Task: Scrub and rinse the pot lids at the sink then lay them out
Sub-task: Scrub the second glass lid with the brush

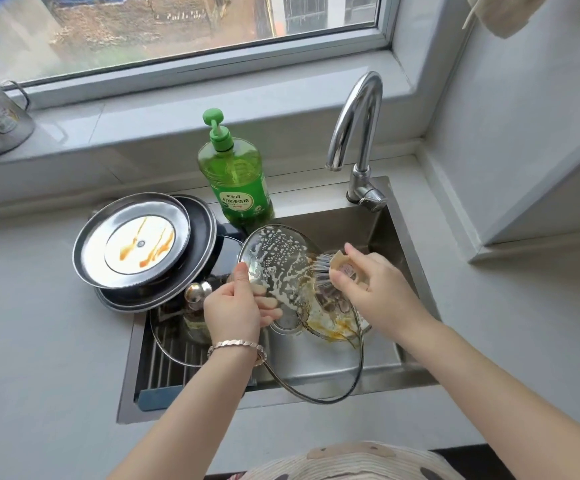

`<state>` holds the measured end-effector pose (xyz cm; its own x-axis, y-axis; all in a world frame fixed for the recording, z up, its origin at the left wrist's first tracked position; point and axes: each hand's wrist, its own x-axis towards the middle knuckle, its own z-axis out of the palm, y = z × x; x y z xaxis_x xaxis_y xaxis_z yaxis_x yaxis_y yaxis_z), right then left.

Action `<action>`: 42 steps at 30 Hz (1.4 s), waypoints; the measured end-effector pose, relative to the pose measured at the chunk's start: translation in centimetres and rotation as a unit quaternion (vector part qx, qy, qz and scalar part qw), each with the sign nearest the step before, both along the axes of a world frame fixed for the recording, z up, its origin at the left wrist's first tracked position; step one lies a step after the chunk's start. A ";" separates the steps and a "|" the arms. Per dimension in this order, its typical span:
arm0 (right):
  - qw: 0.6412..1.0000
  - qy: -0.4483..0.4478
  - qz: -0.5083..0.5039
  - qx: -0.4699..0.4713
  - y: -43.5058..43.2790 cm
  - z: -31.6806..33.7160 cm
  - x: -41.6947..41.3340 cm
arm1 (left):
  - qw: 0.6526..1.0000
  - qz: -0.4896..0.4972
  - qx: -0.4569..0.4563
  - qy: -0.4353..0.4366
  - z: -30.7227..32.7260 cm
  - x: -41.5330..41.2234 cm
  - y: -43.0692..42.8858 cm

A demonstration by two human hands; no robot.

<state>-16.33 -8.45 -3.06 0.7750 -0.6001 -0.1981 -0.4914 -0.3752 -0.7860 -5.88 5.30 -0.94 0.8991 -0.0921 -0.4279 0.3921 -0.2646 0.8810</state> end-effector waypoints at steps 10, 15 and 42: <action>0.977 -0.125 0.154 -0.074 3.6 -0.1 -0.9 | 0.998 -0.054 0.021 -0.039 0.8 0.4 0.3; 0.982 -0.156 0.055 -0.090 1.8 0.2 1.4 | 0.999 -0.046 0.003 -0.021 1.1 0.5 0.1; 0.933 -0.153 0.236 -0.223 5.1 1.7 2.2 | 0.993 0.008 0.115 -0.019 0.4 1.5 0.6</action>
